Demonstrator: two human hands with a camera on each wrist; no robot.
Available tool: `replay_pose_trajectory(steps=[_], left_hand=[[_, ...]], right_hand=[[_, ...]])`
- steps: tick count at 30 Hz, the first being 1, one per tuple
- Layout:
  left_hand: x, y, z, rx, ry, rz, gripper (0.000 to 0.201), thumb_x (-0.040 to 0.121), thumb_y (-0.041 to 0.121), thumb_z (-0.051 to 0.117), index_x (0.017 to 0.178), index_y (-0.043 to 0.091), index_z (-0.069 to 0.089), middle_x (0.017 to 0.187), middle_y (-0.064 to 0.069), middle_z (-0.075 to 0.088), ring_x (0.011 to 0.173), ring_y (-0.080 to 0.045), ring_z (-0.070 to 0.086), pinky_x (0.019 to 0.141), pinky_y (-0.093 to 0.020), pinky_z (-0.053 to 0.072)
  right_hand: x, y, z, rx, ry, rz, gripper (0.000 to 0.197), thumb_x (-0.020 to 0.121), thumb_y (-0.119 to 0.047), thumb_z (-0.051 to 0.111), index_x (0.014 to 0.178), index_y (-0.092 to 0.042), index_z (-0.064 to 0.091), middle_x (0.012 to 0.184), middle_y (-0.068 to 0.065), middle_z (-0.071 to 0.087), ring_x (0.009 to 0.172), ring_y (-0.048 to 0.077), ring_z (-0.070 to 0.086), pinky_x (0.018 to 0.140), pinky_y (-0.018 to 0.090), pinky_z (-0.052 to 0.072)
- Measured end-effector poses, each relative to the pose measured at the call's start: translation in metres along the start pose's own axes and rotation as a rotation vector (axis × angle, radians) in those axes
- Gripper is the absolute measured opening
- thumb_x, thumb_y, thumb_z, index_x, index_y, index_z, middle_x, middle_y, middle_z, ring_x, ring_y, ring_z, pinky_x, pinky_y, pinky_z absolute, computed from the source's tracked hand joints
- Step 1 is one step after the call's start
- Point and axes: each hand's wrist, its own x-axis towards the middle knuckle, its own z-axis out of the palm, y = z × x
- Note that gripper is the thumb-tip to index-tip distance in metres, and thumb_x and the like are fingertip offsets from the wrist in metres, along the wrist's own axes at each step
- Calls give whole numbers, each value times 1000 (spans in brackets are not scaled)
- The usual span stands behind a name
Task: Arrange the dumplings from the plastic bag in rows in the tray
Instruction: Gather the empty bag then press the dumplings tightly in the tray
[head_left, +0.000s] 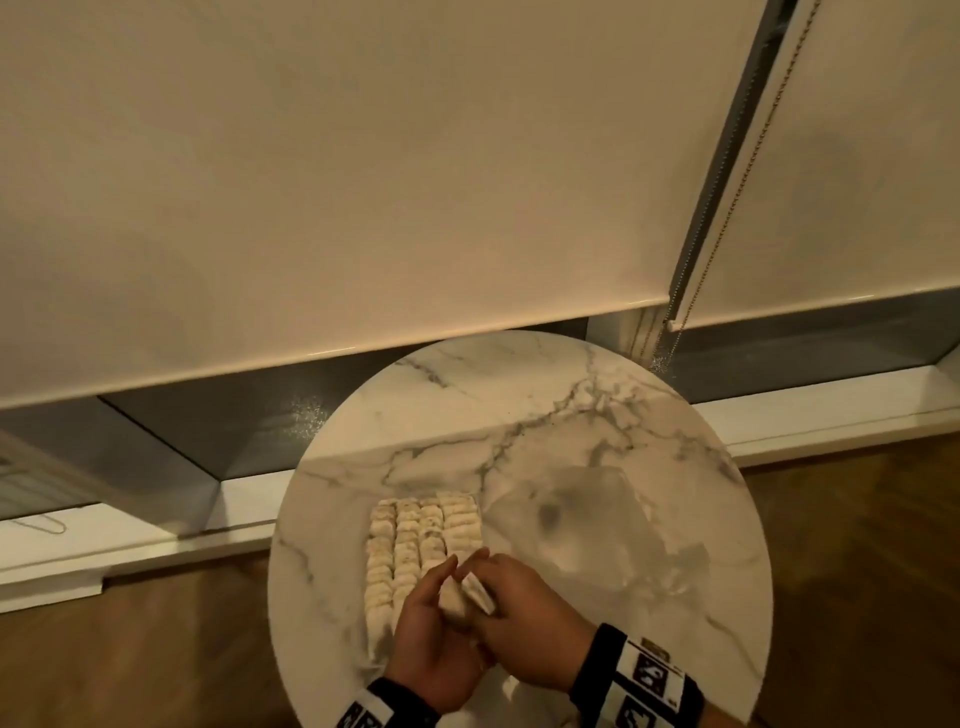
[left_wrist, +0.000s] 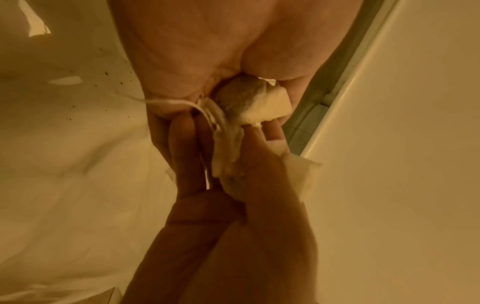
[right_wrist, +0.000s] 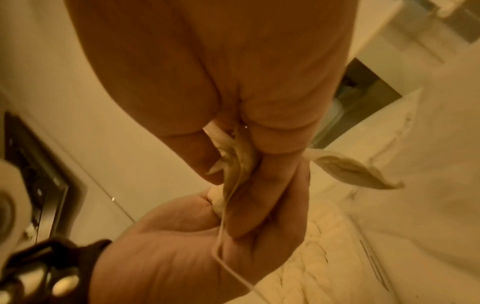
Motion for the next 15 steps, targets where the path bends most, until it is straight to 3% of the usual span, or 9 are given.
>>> replay_pose_trajectory(steps=[3, 5, 8, 10, 12, 15], left_hand=[[2, 12, -16, -85, -19, 22, 43, 95, 33, 48, 129, 10, 60, 110, -16, 69, 95, -32, 71, 82, -42, 58], [3, 19, -25, -125, -15, 58, 44, 95, 30, 45, 129, 5, 60, 114, -19, 69, 100, -33, 70, 87, -44, 57], [3, 30, -34, -156, 23, 96, 48, 85, 25, 49, 127, 5, 61, 114, -18, 66, 118, -33, 57, 110, -43, 38], [5, 39, -41, -162, 39, 87, 53, 84, 25, 49, 133, 5, 56, 125, -17, 61, 135, -32, 44, 120, -42, 24], [5, 46, -45, -171, 42, 58, 49, 89, 27, 47, 130, 2, 58, 134, -19, 58, 137, -34, 43, 119, -44, 26], [5, 56, -47, -161, 64, 46, 43, 100, 30, 39, 120, 0, 62, 116, -24, 67, 117, -37, 54, 104, -46, 36]], right_hand=[[17, 2, 23, -100, -36, -32, 7, 91, -25, 52, 93, -24, 59, 104, 3, 54, 96, 16, 53, 86, 22, 40], [28, -4, 34, -122, -48, -24, 13, 95, -25, 51, 89, -36, 54, 104, -1, 51, 97, 13, 50, 83, 14, 34], [42, -8, 46, -158, -74, 24, 22, 97, -28, 49, 116, -31, 59, 115, 1, 52, 107, 15, 51, 94, 23, 39], [50, -11, 53, -175, -83, 57, 31, 98, -31, 47, 128, -27, 55, 120, 2, 53, 111, 17, 52, 99, 27, 40], [55, -15, 57, -161, -84, 82, 35, 100, -34, 45, 134, -29, 51, 125, 2, 53, 116, 17, 51, 102, 29, 39], [62, -23, 62, -185, -86, 107, 43, 102, -38, 43, 144, -31, 42, 136, 1, 49, 126, 16, 47, 107, 28, 37]])
